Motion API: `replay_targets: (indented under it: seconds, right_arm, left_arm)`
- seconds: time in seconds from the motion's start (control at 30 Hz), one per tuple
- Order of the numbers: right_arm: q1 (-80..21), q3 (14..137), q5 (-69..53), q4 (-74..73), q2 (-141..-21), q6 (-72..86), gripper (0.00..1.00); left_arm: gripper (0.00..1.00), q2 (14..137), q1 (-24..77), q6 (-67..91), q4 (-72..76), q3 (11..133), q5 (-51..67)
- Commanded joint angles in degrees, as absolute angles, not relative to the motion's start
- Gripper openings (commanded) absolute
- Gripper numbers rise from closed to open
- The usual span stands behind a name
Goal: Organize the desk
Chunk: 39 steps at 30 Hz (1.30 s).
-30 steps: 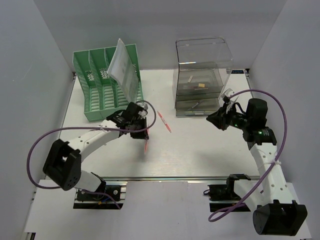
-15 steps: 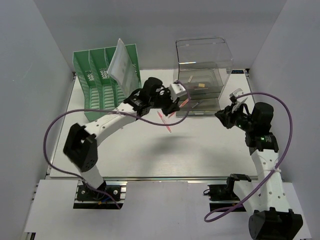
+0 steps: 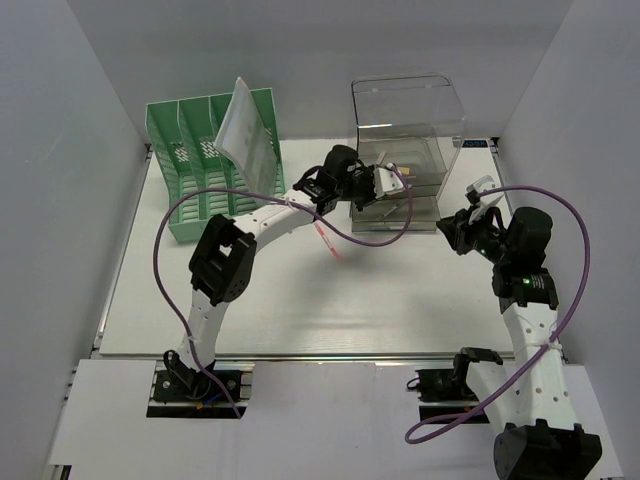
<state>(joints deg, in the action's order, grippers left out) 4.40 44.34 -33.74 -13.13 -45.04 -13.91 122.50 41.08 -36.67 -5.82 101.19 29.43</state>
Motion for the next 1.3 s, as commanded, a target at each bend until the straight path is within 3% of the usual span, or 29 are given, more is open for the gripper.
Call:
replay_targets:
  seconds: [0.0, 0.2, 0.33, 0.5, 0.63, 0.73, 0.83, 0.9, 0.97, 1.0, 1.03, 1.13, 1.17, 1.2, 1.27]
  right_arm:
    - [4.8, 44.1, -33.7, -10.8, -44.4, -13.4, 0.22]
    - [5.3, 44.0, -34.3, -10.8, -44.4, -13.4, 0.22]
    - [5.7, 44.0, -35.2, -10.8, -44.4, -13.5, 0.22]
    - [6.0, 43.4, -37.8, -11.1, -44.3, -15.3, 0.24]
    - [6.3, 43.3, -41.0, -12.4, -44.6, -17.7, 0.36]
    - [6.3, 42.9, -45.7, -13.4, -44.2, -21.1, 0.48]
    - [6.2, 41.8, -49.4, -15.5, -44.1, -24.6, 0.60]
    - [6.2, 41.6, -50.3, -15.9, -45.0, -25.8, 0.62]
    - [5.5, 41.5, -51.0, -17.4, -46.3, -28.7, 0.60]
    - [4.8, 41.7, -51.2, -18.2, -47.9, -29.3, 0.58]
    - [3.9, 42.6, -51.2, -19.0, -48.7, -30.5, 0.51]
    - [0.1, 44.1, -47.1, -19.0, -51.8, -29.4, 0.44]
    - [-5.7, 44.9, -45.3, -18.7, -53.0, -29.1, 0.43]
    - [-7.8, 45.9, -43.1, -19.1, -56.0, -29.0, 0.42]
    - [-16.8, 49.9, -35.4, -21.6, -61.8, -29.7, 0.42]
  left_arm:
    - [0.06, 122.9, 41.2, -39.1, 1.6, 103.1, 29.6]
    - [0.15, 126.6, 41.2, -39.1, 3.9, 103.7, 25.9]
    - [0.35, 126.9, 41.2, -38.6, 5.0, 102.8, 23.9]
    - [0.46, 126.1, 41.7, -36.8, 5.2, 102.3, 21.7]
    - [0.52, 122.8, 42.4, -33.4, 5.2, 102.0, 22.3]
    - [0.49, 119.1, 42.9, -25.8, 6.3, 100.3, 22.3]
    - [0.37, 111.2, 42.9, -15.6, 5.4, 93.7, 21.6]
    - [0.28, 103.4, 41.7, -9.4, 3.0, 89.6, 22.2]
    - [0.13, 95.2, 41.0, -0.7, -1.8, 83.4, 20.3]
    - [0.00, 92.2, 41.0, 2.3, -6.0, 81.1, 15.5]
    - [0.00, 88.9, 41.0, 3.9, -6.6, 73.9, 15.1]
    - [0.00, 74.2, 40.5, 5.7, -3.5, 60.9, 14.9]
    - [0.00, 70.8, 40.5, 7.1, -3.0, 54.1, 13.1]
    - [0.24, 64.6, 40.5, 8.3, -3.2, 51.2, 11.5]
    - [0.47, 59.4, 40.5, 8.8, -4.8, 45.4, 6.3]
